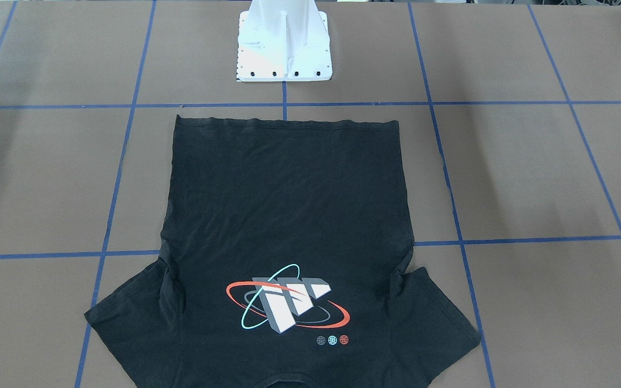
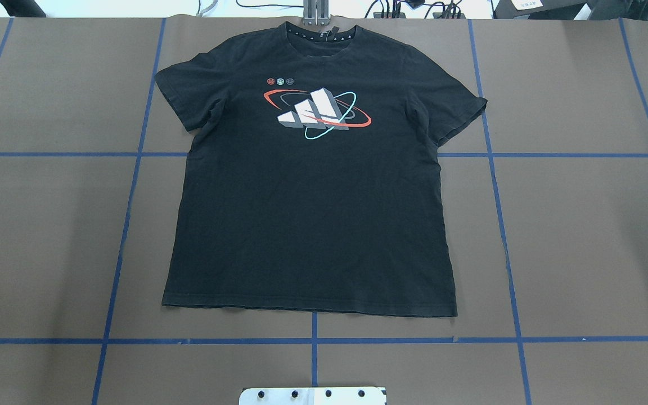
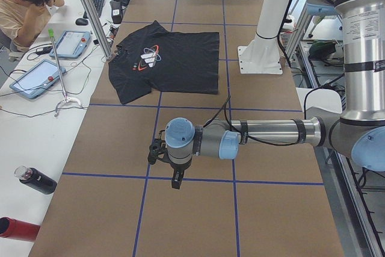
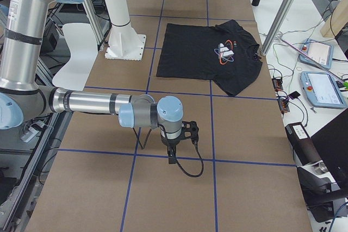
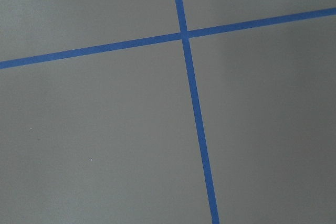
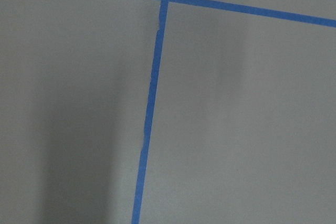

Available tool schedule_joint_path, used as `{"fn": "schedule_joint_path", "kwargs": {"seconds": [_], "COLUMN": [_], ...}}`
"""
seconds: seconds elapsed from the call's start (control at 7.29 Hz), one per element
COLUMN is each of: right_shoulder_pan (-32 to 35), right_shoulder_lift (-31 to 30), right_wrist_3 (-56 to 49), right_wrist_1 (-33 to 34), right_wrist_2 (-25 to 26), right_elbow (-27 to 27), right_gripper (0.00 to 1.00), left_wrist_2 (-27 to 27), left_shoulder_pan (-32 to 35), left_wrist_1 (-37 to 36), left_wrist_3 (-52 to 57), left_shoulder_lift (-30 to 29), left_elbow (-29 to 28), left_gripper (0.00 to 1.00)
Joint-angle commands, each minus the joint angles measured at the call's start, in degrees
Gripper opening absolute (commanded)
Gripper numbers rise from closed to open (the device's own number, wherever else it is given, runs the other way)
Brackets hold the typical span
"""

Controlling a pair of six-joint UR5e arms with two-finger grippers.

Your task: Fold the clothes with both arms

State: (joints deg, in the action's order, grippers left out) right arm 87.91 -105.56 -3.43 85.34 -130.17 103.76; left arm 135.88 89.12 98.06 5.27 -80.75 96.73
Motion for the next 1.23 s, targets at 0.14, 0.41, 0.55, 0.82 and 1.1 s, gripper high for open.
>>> {"fn": "schedule_joint_path", "kwargs": {"seconds": [0.14,0.41,0.55,0.82,1.1], "right_shoulder_pan": [-0.1,-0.1,-0.3,-1.3,-1.4], "right_shoulder_lift": [0.1,0.5,1.1,5.6,10.0], "right_wrist_3": [0.0,0.0,0.0,0.2,0.2], "right_wrist_1": [0.1,-0.2,-0.2,-0.3,-0.4], "right_wrist_2": [0.0,-0.3,-0.4,-4.1,-4.0], "right_elbow": [0.0,1.0,1.6,1.5,1.0], "right_gripper": [1.00,1.00,1.00,1.00,1.00], "left_wrist_2": [-0.3,-0.5,-0.5,-0.4,-0.5], "left_shoulder_pan": [-0.1,-0.2,-0.2,-0.1,-0.2], "left_wrist_1": [1.7,7.2,10.0,17.5,30.8], "left_wrist_3": [0.3,-0.1,-0.3,-0.3,-0.3], "left_shoulder_lift": [0.1,0.0,-0.1,-1.2,-7.4], "left_elbow": [0.0,0.0,0.0,-0.3,-3.6], "left_gripper": [1.00,1.00,1.00,1.00,1.00]}}
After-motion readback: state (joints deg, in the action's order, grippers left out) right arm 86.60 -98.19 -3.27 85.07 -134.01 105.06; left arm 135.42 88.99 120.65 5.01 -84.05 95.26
